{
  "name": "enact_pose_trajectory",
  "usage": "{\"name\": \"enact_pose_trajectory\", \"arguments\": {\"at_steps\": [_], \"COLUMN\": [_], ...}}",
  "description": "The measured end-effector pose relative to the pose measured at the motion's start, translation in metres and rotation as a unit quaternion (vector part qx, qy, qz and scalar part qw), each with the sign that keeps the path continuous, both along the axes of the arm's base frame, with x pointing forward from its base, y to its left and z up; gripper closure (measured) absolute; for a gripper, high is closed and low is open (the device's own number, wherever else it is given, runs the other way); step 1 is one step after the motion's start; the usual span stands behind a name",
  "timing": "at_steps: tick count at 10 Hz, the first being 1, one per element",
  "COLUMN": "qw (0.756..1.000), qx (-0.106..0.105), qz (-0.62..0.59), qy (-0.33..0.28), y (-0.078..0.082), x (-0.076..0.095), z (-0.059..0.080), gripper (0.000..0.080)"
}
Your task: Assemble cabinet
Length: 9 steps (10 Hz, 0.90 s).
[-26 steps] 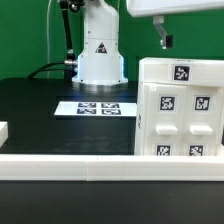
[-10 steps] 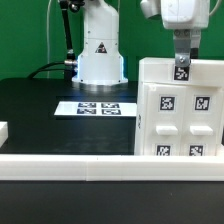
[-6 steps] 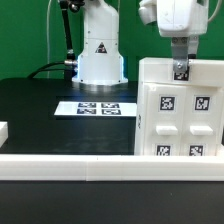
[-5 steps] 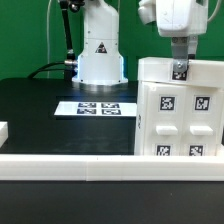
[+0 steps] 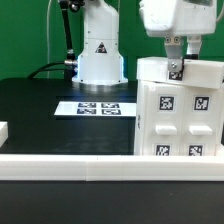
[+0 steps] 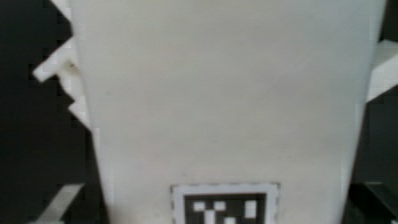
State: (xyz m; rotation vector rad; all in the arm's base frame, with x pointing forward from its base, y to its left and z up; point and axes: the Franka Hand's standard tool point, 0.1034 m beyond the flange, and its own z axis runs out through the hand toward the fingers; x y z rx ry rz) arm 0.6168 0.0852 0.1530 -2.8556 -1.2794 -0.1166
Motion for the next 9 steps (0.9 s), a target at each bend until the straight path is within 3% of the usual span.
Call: {"name": "enact_pose_trajectory", "arguments": {"at_steps": [3, 5, 9], "qw": [0.99, 0.965, 0.873], "qx": [0.01, 0.023, 0.047], "qz": [-0.144, -0.263, -0.486], "qy": [0.005, -0.005, -0.004], "y": [0.0003, 0.0003, -0.0012], "x": [-0.0001, 0.0002, 0.0025], "z": [-0.0001, -0.0007, 0.0007], "gripper": [0.0241, 0.024, 0.024]}}
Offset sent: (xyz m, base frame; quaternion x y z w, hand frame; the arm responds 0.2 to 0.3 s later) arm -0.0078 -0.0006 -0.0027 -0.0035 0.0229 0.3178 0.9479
